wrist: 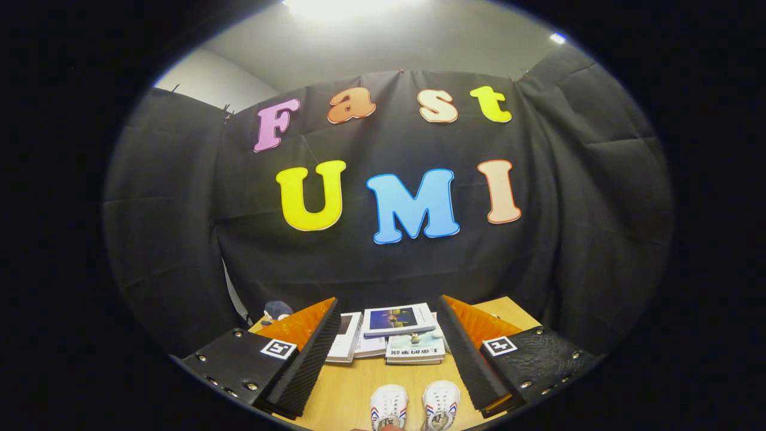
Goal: Open the storage box then place both shoes into the box .Put the left shoe in first, then the right shoe, with the right side of both shoes facing outward in a uniform manner.
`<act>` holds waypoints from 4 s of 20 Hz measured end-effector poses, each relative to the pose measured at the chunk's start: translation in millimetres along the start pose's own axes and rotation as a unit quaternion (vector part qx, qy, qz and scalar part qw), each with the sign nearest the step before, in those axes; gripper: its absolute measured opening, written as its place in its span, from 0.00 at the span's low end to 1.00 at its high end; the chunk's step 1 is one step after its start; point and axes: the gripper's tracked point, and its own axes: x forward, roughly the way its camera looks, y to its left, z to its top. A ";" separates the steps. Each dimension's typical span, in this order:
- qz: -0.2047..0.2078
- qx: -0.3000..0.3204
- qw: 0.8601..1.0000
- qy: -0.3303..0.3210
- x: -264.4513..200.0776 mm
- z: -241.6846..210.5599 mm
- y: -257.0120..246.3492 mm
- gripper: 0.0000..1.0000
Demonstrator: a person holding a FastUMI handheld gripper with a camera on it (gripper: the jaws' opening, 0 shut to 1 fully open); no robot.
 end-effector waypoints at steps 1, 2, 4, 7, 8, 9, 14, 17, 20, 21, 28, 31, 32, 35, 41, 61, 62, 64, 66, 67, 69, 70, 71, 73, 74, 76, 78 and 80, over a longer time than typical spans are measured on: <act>0.005 0.002 1.000 0.006 4.0 -4.6 2.9 0.98; 0.012 0.005 1.000 0.013 8.1 -10.8 7.7 0.97; 0.034 0.013 0.999 0.032 16.7 -25.3 20.3 0.98; 0.083 0.035 0.993 0.079 30.1 -57.7 47.1 0.98; 0.099 0.044 0.989 0.096 33.7 -70.2 55.8 0.98; 0.112 0.053 0.986 0.114 37.0 -82.7 64.5 0.98; 0.177 0.090 0.958 0.209 45.4 -143.9 106.1 0.98; 0.215 0.126 0.932 0.265 45.6 -181.6 129.9 0.98; 0.248 0.170 0.900 0.317 45.3 -217.4 153.9 0.97; 0.257 0.183 0.890 0.329 46.0 -226.4 160.3 0.98; 0.306 0.279 0.815 0.405 45.3 -291.0 205.5 0.98; 0.321 0.332 0.781 0.421 45.7 -306.4 219.3 0.98; 0.325 0.351 0.769 0.424 45.9 -310.1 223.0 0.98; 0.336 0.414 0.729 0.430 46.2 -306.3 235.1 0.97; 0.350 0.432 0.703 0.443 39.9 -281.5 245.6 0.84; 0.497 0.300 0.715 0.390 24.3 -122.3 422.0 0.66; 0.502 0.291 0.715 0.390 23.0 -121.9 440.4 0.66; 0.494 0.274 0.720 0.402 25.8 -128.7 472.4 0.67; 0.488 0.245 0.731 0.409 35.2 -143.2 499.3 0.73; 0.489 0.230 0.736 0.409 37.2 -148.5 508.4 0.78; 0.486 0.210 0.741 0.414 38.6 -156.3 525.6 0.84; 0.482 0.205 0.743 0.417 39.0 -159.0 528.7 0.92; 0.481 0.202 0.744 0.418 40.2 -160.8 530.0 0.92; 0.479 0.195 0.747 0.418 41.6 -162.1 523.7 0.93; 0.477 0.192 0.749 0.417 41.9 -161.2 519.6 0.93; 0.471 0.191 0.755 0.414 46.3 -157.3 502.6 0.93; 0.461 0.191 0.763 0.411 51.1 -153.3 478.4 0.92; 0.447 0.195 0.773 0.406 60.2 -150.0 451.5 0.92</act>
